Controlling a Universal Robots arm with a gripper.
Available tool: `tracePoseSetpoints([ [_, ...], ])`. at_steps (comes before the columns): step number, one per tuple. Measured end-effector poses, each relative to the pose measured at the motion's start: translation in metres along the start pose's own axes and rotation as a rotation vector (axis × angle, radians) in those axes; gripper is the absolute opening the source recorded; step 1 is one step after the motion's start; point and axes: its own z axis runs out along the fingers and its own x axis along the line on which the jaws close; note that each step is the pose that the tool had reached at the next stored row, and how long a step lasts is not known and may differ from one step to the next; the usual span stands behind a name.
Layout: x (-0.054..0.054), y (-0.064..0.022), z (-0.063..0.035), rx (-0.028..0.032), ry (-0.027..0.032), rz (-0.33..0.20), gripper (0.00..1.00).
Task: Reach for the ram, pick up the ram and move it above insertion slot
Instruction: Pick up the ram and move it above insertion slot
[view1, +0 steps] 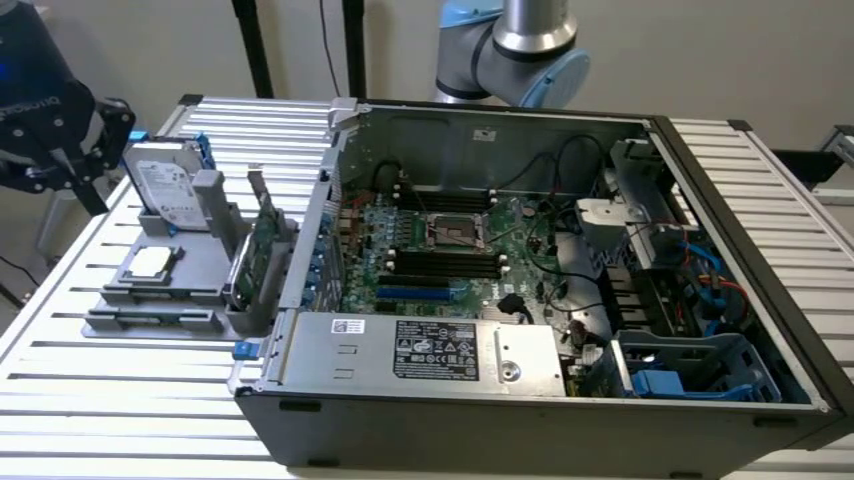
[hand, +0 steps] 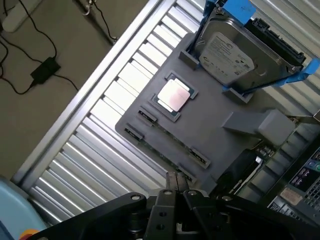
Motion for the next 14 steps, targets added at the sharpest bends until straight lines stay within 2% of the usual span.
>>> tracePoseSetpoints([
  [14, 0.0, 0.0, 0.0, -0.0001, 0.0096, -0.253, 0.11],
])
